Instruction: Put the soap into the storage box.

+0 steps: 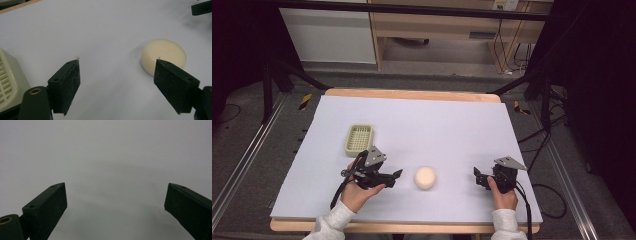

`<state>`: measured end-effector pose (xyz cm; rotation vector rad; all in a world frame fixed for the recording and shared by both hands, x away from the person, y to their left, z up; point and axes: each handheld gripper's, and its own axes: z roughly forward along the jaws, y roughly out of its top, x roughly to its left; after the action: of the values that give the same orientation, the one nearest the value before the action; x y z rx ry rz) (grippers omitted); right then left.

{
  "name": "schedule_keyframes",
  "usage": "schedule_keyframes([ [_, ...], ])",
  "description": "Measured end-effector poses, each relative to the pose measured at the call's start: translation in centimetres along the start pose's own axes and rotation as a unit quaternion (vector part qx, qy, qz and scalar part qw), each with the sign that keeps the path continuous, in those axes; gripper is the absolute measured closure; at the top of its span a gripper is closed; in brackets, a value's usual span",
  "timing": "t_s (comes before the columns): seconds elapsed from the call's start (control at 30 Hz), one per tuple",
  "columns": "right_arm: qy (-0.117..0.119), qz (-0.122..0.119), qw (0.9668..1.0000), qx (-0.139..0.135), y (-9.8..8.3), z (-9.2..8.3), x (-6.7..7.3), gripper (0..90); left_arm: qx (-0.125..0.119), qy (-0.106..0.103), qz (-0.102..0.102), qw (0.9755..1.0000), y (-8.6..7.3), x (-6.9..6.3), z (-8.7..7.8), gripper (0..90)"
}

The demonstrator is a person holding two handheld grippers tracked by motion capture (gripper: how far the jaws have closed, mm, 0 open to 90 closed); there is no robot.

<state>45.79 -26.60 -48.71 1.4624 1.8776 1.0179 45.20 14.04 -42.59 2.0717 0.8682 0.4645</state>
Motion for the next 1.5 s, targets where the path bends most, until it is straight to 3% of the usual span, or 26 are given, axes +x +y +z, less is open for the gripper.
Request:
schedule_keyframes([
  [0.87, -0.002, -0.004, 1.0, 0.002, 0.0, 0.0, 0.2, 4.7, 0.003, -0.032, 0.023, 0.9992, 2.1, -3.1, 2.4, 20.4],
  [1.5, 0.0, -0.005, 1.0, 0.002, 0.0, 0.0, 0.1, 4.7, 0.02, -0.05, 0.03, 0.9981, 2.5, -4.7, 4.7, 17.5],
])
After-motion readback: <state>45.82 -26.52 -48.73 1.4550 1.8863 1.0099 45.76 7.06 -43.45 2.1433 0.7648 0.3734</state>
